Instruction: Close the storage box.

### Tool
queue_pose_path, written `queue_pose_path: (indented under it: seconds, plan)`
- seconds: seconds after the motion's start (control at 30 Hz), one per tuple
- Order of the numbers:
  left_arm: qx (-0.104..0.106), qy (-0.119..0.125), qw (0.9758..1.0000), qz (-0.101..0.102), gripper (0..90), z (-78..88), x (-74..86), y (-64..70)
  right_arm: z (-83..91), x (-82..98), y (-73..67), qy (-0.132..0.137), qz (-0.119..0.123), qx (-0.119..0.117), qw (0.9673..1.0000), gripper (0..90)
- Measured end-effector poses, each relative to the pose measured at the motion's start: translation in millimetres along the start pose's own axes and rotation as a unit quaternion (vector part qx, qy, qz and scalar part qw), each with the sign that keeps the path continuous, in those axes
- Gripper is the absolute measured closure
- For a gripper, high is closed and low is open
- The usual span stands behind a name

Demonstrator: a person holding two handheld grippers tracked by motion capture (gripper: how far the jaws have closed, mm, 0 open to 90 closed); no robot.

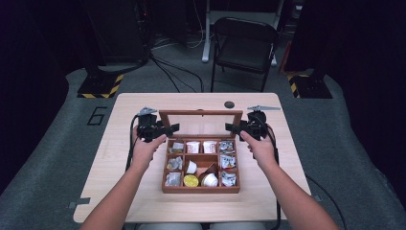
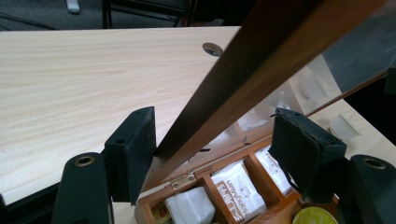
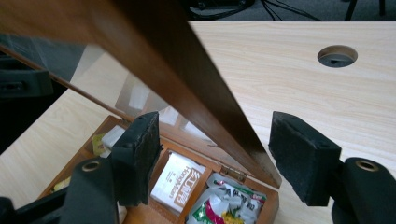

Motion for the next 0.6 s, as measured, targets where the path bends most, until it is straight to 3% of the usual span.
queue_pose_path:
  seconds: [0.27,0.6]
  plan:
    - [0.006,0.023,0.9997,-0.008,31.4,21.3,6.3,6.5,18.5,4.3,-16.3,0.012,0.049,-0.01,0.9987,32.9]
    - [0.01,0.02,0.9997,-0.014,31.6,34.0,10.0,13.9,26.8,13.1,-22.8,0.007,0.066,-0.007,0.9978,31.6]
Point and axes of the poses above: each handheld gripper's, and its own axes: z roughly backward along the jaws, x roughly out of its underside, y roughly to its right, the point moved 7 cm from there along -z, roughly forward along the jaws, and after that the axes turned 7 degrees about -z, right-handed, at the moved point
